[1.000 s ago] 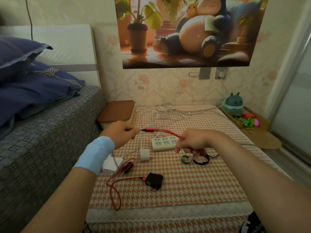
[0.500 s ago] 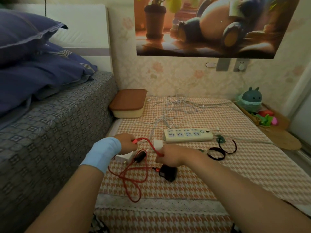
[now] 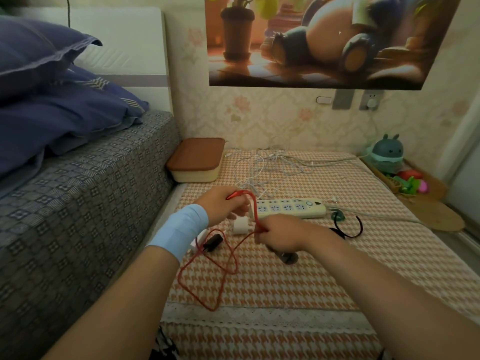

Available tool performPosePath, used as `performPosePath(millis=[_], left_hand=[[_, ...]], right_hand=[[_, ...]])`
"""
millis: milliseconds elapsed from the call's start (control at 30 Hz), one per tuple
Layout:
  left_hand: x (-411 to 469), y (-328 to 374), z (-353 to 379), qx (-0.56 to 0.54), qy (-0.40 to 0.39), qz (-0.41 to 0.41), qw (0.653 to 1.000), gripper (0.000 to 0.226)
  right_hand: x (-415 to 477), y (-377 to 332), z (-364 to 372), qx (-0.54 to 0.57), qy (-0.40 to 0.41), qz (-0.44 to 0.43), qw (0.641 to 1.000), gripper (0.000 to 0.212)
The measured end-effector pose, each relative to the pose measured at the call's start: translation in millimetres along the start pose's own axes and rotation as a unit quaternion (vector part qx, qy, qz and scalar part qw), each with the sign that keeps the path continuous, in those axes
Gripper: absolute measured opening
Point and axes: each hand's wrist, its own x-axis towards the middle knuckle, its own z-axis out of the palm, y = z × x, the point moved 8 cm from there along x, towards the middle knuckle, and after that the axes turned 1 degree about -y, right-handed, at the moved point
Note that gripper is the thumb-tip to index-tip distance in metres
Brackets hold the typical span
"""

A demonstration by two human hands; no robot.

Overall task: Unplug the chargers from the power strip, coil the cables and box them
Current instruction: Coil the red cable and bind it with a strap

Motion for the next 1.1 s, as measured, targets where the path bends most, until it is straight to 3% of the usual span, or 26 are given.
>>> performPosePath(millis=[100, 233, 367, 500, 600, 733, 867, 967, 1033, 1100], left_hand=[[2, 19, 16, -0.095, -0.011, 0.024, 0.995, 0.018], [5, 35, 45, -0.162, -0.092, 0.012, 0.982, 0.021], [8, 42, 59, -0.104, -0.131, 0.016, 0.986, 0.024], [11, 30, 67, -0.074, -0.191, -0.029, 0.978, 0.030], [8, 19, 64, -0.108, -0.202, -0.100, 0.968, 0.028], [18, 19, 39, -0.181, -0.097, -0.109, 0.973, 0.029], [25, 24, 24, -0.374, -0.030, -0.093, 0.922, 0.034], [27, 24, 17, -0.433, -0.010, -0.073, 0.898, 0.033], [26, 23, 17, -0.484, -0.026, -0.068, 0.872, 0.030], [25, 24, 20, -0.546, -0.059, -0.068, 0.833, 0.029]], right_hand=[[-14, 13, -27, 0.097, 0.032, 0.006, 0.995, 0.024], [-27, 35, -55, 0.155, 0.084, 0.010, 0.984, 0.033], [-36, 54, -78, 0.238, 0.144, 0.009, 0.961, 0.030], [-47, 78, -97, 0.337, 0.199, 0.027, 0.920, 0.024], [-53, 100, -94, 0.448, 0.182, 0.050, 0.874, 0.025], [-49, 106, -73, 0.552, 0.090, 0.066, 0.826, 0.029], [-43, 95, -69, 0.593, 0.065, 0.038, 0.802, 0.032], [-42, 88, -74, 0.629, 0.080, 0.016, 0.773, 0.029], [-40, 89, -73, 0.602, 0.087, 0.028, 0.793, 0.024], [-38, 88, -68, 0.537, 0.075, 0.043, 0.839, 0.020]])
